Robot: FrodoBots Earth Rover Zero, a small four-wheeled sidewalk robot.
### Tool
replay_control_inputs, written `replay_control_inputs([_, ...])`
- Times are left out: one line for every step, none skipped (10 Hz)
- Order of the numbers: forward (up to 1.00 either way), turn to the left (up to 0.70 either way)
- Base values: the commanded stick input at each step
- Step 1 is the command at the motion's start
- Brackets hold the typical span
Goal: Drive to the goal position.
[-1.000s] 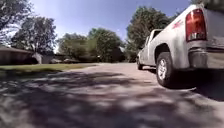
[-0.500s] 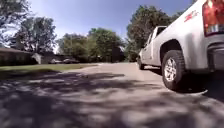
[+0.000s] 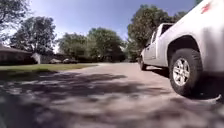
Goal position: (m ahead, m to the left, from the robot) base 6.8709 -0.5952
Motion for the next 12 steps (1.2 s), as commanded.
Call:
replay_control_inputs([0.70, -0.35])
replay_control_inputs([0.70, -0.35])
replay_control_inputs([0.70, -0.35])
replay_control_inputs([0.70, -0.35])
replay_control_inputs([0.70, -0.34])
replay_control_inputs([0.70, -0.21])
replay_control_inputs([0.70, 0.00])
replay_control_inputs([0.70, 0.00])
replay_control_inputs([0.70, 0.00])
replay_control_inputs([0.70, 0.00])
replay_control_inputs([0.70, 0.00])
replay_control_inputs([0.70, 0.00])
